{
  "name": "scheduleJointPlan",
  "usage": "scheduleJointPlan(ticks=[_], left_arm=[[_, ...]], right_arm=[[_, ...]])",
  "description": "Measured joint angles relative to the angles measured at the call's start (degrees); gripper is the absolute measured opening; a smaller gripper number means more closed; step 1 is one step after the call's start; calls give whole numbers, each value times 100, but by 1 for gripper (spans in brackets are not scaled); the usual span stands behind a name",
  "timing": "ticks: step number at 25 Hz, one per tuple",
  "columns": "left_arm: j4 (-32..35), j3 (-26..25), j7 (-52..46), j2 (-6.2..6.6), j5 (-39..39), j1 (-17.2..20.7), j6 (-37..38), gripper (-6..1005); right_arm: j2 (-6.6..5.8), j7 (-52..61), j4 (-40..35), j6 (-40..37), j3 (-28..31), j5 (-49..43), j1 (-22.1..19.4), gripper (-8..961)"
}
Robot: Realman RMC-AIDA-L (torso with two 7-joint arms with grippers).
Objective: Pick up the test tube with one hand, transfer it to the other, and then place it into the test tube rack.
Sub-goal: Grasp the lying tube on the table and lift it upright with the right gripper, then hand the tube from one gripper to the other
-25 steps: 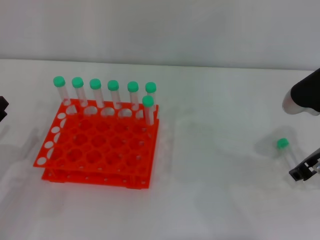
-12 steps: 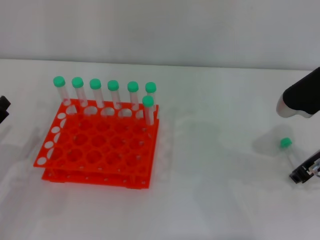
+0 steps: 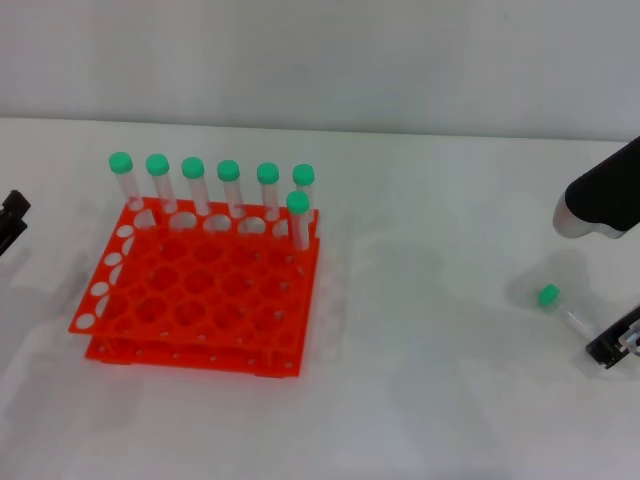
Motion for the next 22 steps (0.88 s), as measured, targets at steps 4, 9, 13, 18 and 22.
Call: scheduleJointPlan(ticks=[4, 9, 13, 18, 22], left_arm=[[28, 0, -41, 13, 145, -20, 78, 862], [27, 0, -327, 64, 515, -123, 546, 862], [12, 3, -688, 131, 941, -319, 1225, 862], [18, 9, -1131, 241, 1526, -687, 1833, 861], [-10, 10, -1373, 253, 2102, -1053, 1943, 857]], right_arm=[[-3, -31, -403, -77, 53, -10, -135, 195], [8, -302, -1374, -357, 429, 191, -608, 199], [-10, -793, -1811, -876, 648, 873, -1021, 203], [-10, -1760, -1862, -1754, 659, 1970, -1486, 207], [-29, -2728, -1641, -2699, 479, 3002, -1848, 211]])
